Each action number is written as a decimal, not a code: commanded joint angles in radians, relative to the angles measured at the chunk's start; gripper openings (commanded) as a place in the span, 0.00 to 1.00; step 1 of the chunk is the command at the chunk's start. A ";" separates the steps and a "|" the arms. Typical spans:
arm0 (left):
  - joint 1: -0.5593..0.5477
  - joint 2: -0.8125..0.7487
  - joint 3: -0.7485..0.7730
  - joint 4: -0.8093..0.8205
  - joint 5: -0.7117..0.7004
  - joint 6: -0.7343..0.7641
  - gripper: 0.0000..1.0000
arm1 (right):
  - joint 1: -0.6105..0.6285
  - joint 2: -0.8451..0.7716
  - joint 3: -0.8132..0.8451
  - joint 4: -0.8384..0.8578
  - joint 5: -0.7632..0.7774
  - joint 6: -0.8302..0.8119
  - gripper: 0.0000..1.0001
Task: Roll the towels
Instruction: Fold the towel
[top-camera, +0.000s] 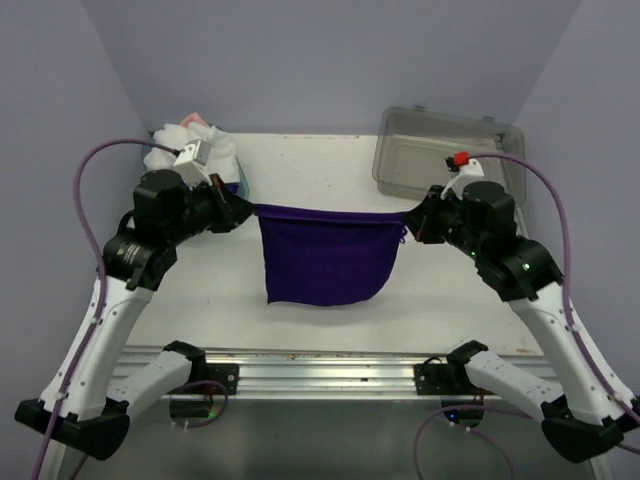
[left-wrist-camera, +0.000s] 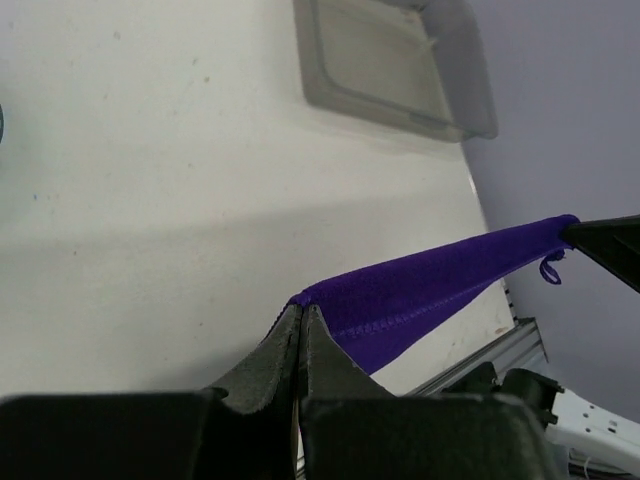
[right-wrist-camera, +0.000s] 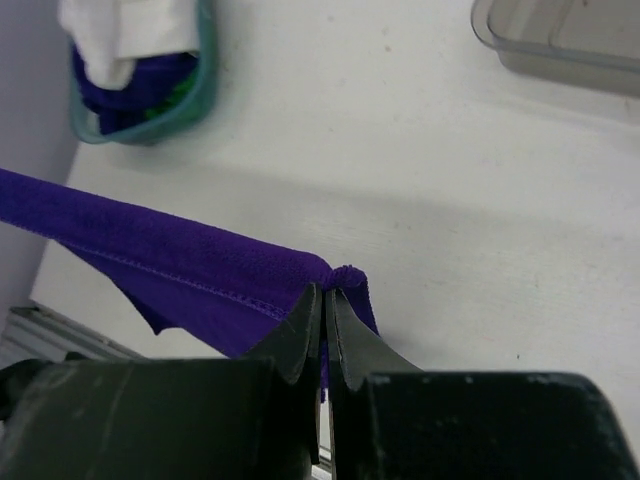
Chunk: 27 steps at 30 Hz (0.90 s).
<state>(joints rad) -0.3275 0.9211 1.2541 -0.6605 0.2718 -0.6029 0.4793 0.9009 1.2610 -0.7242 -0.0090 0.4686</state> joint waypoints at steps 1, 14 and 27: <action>0.004 0.122 -0.082 0.074 -0.043 -0.014 0.00 | -0.002 0.140 -0.070 0.061 0.096 -0.013 0.00; 0.062 0.691 0.051 0.199 -0.079 0.045 0.00 | -0.018 0.792 0.135 0.258 0.239 -0.122 0.00; 0.094 0.828 0.081 0.216 0.007 0.055 0.00 | -0.042 0.850 0.169 0.226 0.156 -0.079 0.00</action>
<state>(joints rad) -0.2375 1.7924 1.3491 -0.4854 0.2291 -0.5789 0.4355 1.8210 1.4578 -0.4992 0.1802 0.3744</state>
